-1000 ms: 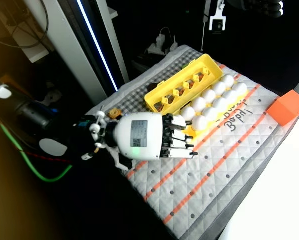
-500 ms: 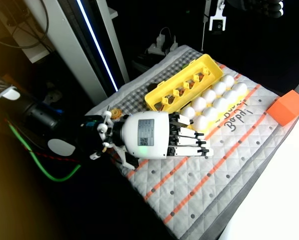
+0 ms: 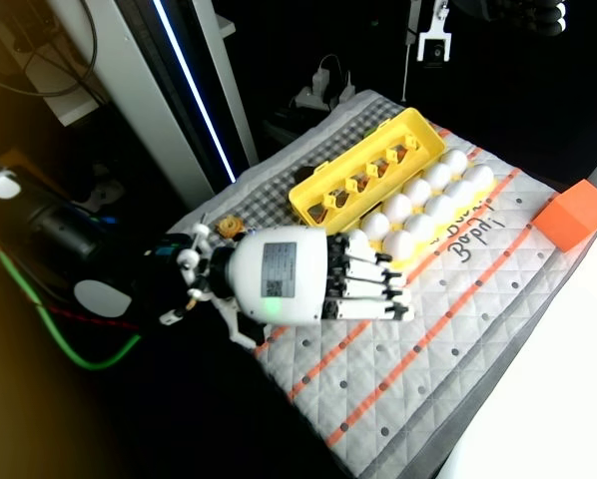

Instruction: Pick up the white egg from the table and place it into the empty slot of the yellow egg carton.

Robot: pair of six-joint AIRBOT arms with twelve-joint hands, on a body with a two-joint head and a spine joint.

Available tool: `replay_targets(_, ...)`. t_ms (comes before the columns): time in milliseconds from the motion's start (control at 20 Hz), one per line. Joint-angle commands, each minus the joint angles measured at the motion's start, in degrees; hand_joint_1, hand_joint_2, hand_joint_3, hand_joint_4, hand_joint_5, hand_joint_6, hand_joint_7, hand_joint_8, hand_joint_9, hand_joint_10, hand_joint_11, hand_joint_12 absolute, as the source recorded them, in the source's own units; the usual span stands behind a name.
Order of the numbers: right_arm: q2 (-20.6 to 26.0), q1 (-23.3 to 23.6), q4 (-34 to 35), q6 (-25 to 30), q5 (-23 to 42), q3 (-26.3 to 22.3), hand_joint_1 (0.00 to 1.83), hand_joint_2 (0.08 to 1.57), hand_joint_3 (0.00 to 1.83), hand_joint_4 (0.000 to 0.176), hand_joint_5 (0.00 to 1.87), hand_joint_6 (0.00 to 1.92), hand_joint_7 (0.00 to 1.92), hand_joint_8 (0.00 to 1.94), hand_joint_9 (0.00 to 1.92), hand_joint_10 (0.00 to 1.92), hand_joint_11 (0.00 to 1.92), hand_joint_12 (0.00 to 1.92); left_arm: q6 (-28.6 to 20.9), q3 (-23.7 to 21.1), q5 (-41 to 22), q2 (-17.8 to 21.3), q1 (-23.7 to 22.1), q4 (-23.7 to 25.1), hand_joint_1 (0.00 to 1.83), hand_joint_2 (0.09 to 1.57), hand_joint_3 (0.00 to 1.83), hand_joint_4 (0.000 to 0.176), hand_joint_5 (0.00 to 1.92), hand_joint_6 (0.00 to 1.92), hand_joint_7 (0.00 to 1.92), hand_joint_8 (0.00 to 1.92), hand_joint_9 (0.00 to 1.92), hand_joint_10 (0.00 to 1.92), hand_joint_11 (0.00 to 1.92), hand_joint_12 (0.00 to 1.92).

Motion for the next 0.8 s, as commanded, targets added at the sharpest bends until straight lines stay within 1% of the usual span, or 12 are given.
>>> replay_targets(0, 0.06, 0.81, 1.85, 0.25, 5.45, 0.08, 0.99, 0.91, 0.0, 0.0, 0.89, 0.0, 0.91, 0.0, 0.85, 0.0, 0.45, 0.78, -0.5, -0.04, -7.07, 0.13, -0.07, 0.35, 0.0, 0.7, 0.0, 0.076, 0.0, 0.0, 0.0, 0.0, 0.0, 0.0, 0.0, 0.0)
replay_targets(100, 0.05, 0.79, 1.78, -0.73, 4.22, 0.06, 1.04, 0.9, 0.0, 0.0, 0.88, 0.0, 0.92, 0.0, 0.87, 0.0, 0.51, 0.7, -0.57, -0.04, -7.07, 0.11, -0.05, 0.35, 0.0, 0.69, 0.0, 0.07, 0.0, 0.0, 0.0, 0.0, 0.0, 0.0, 0.0, 0.0)
replay_targets(200, 0.0, 0.78, 1.6, -1.52, 2.96, 0.06, 1.0, 0.89, 0.0, 0.0, 0.85, 0.0, 0.89, 0.0, 0.83, 0.0, 0.49, 0.61, -0.63, -0.05, -7.07, 0.14, -0.05, 0.35, 0.0, 0.7, 0.0, 0.076, 0.0, 0.0, 0.0, 0.0, 0.0, 0.0, 0.0, 0.0)
replay_targets(250, -0.07, 0.74, 1.59, -1.76, 2.68, 0.09, 0.98, 0.89, 0.0, 0.0, 0.83, 0.0, 0.85, 0.0, 0.79, 0.0, 0.43, 0.63, -0.65, -0.06, -7.12, 0.15, -0.05, 0.35, 0.0, 0.7, 0.0, 0.079, 0.0, 0.0, 0.0, 0.0, 0.0, 0.0, 0.0, 0.0)
replay_targets(300, -0.24, 0.7, 1.59, -2.0, 2.1, 0.25, 0.99, 0.9, 0.0, 0.0, 0.85, 0.0, 0.86, 0.0, 0.79, 0.0, 0.38, 0.71, -0.67, -0.09, -7.13, 0.17, -0.04, 0.35, 0.0, 0.7, 0.0, 0.073, 0.0, 0.0, 0.0, 0.0, 0.0, 0.0, 0.0, 0.0)
replay_targets(400, -0.55, 0.58, 1.59, -2.0, 1.29, 0.67, 0.93, 0.89, 0.0, 0.0, 0.83, 0.0, 0.86, 0.01, 0.8, 0.01, 0.38, 0.74, -0.69, -0.14, -7.15, 0.17, 0.07, 0.35, 0.0, 0.7, 0.0, 0.063, 0.0, 0.0, 0.0, 0.0, 0.0, 0.0, 0.0, 0.0)
replay_targets(500, -0.61, 0.41, 1.6, -2.0, 0.89, 0.83, 0.99, 0.9, 0.0, 0.0, 0.87, 0.0, 0.86, 0.0, 0.77, 0.0, 0.4, 0.61, -0.7, -0.15, -7.16, 0.18, 0.07, 0.35, 0.0, 0.71, 0.0, 0.071, 0.0, 0.0, 0.0, 0.0, 0.0, 0.0, 0.0, 0.0)
replay_targets(550, -0.73, 0.39, 1.6, -2.0, 0.65, 0.99, 0.97, 0.88, 0.0, 0.0, 0.86, 0.0, 0.85, 0.0, 0.76, 0.0, 0.41, 0.6, -0.71, -0.15, -7.21, 0.18, 0.07, 0.35, 0.0, 0.71, 0.0, 0.079, 0.0, 0.0, 0.0, 0.0, 0.0, 0.0, 0.0, 0.0)
replay_targets(600, -1.0, 0.38, 1.6, -2.0, 0.19, 1.34, 0.99, 0.89, 0.0, 0.0, 0.87, 0.0, 0.86, 0.0, 0.74, 0.0, 0.33, 0.63, -0.71, -0.16, -7.22, 0.18, 0.07, 0.35, 0.0, 0.71, 0.0, 0.082, 0.0, 0.0, 0.0, 0.0, 0.0, 0.0, 0.0, 0.0)
replay_targets(650, -1.14, 0.38, 1.6, -2.0, -0.02, 1.52, 0.99, 0.89, 0.0, 0.0, 0.87, 0.0, 0.86, 0.0, 0.74, 0.0, 0.33, 0.63, -0.71, -0.16, -7.22, 0.18, 0.08, 0.35, 0.0, 0.71, 0.0, 0.082, 0.0, 0.0, 0.0, 0.0, 0.0, 0.0, 0.0, 0.0)
replay_targets(700, -1.41, 0.38, 1.61, -2.0, -0.39, 1.85, 1.03, 0.89, 0.0, 0.0, 0.9, 0.01, 0.87, 0.0, 0.75, 0.01, 0.35, 0.65, -0.71, -0.16, -7.24, 0.18, 0.08, 0.35, 0.0, 0.69, 0.0, 0.088, 0.0, 0.0, 0.0, 0.0, 0.0, 0.0, 0.0, 0.0)
replay_targets(750, -1.73, 0.36, 1.61, -2.0, -0.9, 2.17, 1.04, 0.89, 0.0, 0.0, 0.91, 0.01, 0.88, 0.01, 0.76, 0.01, 0.36, 0.65, -0.72, -0.18, -7.28, 0.18, 0.08, 0.35, 0.0, 0.7, 0.0, 0.083, 0.0, 0.0, 0.0, 0.0, 0.0, 0.0, 0.0, 0.0)
